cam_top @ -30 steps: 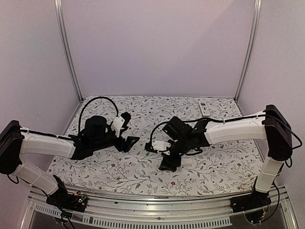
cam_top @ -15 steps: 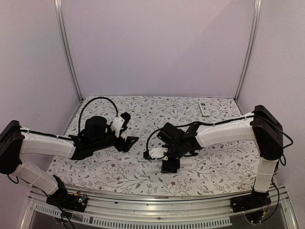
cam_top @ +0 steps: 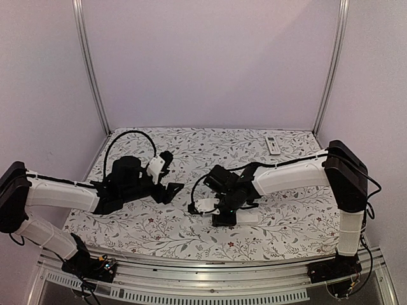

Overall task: Load the batteries into the remote control
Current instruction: Pick up the remote control from the center of the board.

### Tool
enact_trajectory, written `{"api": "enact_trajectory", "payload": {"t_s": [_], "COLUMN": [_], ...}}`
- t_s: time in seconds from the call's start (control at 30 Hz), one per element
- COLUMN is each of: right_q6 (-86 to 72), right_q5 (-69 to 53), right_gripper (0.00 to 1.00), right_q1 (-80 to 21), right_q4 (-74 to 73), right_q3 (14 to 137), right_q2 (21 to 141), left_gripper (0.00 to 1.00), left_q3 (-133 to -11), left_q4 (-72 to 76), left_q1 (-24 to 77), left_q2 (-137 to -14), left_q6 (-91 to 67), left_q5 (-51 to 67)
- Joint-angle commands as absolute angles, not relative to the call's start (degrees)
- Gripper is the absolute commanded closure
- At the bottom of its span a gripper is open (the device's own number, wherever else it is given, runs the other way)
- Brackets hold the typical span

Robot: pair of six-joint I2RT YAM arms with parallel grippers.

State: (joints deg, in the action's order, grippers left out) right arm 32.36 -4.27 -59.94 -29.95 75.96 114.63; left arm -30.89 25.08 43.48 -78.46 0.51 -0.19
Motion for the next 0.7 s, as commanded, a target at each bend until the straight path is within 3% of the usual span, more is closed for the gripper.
{"api": "enact_trajectory", "payload": {"t_s": [0.0, 0.43, 0.67], "right_q6": [32.3, 25.8, 16.4], "right_q5": [-6.4, -14.4, -24.7], "right_gripper": [0.8, 0.95, 1.0], "right_q1": [-59.8, -55.5, -53.5], "right_q4": [-34.1, -34.6, -21.1], "right_q3": [79.0, 91.5, 92.9], "right_q2": [114.8, 104.4, 95.6], "left_gripper": [0.2, 0.21, 0.19], "left_q3": [-29.3, -25.8, -28.5], "left_q4": [27.4, 33.6, 41.4], "left_q1": [42.8, 43.4, 48.2], "left_q2": [-76.2, -66.0, -65.9], "left_q6": [0.2, 0.2, 1.1], "left_q5": [0.9, 9.3, 16.5]}}
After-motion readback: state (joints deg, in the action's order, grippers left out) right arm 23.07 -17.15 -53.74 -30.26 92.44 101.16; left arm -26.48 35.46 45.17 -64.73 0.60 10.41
